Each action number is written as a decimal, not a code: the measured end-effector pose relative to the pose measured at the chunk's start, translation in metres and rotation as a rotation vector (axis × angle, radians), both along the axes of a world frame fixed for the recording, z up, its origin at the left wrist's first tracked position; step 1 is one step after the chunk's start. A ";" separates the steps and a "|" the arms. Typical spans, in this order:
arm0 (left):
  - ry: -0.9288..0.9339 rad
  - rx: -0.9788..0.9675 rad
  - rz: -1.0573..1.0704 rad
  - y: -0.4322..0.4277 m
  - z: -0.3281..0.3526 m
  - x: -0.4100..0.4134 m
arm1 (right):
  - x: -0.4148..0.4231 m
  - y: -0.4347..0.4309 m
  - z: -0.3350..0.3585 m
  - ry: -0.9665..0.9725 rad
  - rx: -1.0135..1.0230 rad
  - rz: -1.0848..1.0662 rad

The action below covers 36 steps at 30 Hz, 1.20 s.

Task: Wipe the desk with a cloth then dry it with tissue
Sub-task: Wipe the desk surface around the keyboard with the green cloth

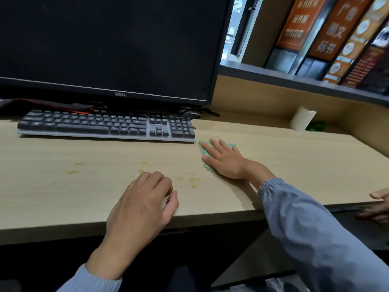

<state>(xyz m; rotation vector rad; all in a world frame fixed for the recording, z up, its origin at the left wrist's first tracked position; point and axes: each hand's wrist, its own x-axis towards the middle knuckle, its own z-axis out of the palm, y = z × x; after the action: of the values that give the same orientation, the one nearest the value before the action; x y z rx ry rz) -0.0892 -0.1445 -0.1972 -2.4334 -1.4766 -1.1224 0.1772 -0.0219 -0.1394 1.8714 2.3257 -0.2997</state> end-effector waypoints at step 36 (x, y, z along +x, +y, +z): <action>0.086 -0.091 0.031 -0.001 0.007 0.000 | 0.103 -0.109 -0.014 0.036 0.083 -0.118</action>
<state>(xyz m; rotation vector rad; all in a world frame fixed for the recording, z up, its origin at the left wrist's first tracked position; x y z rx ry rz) -0.0894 -0.1455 -0.1899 -2.4746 -1.5669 -0.9527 0.2797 -0.1313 -0.1534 2.0632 2.2883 -0.2549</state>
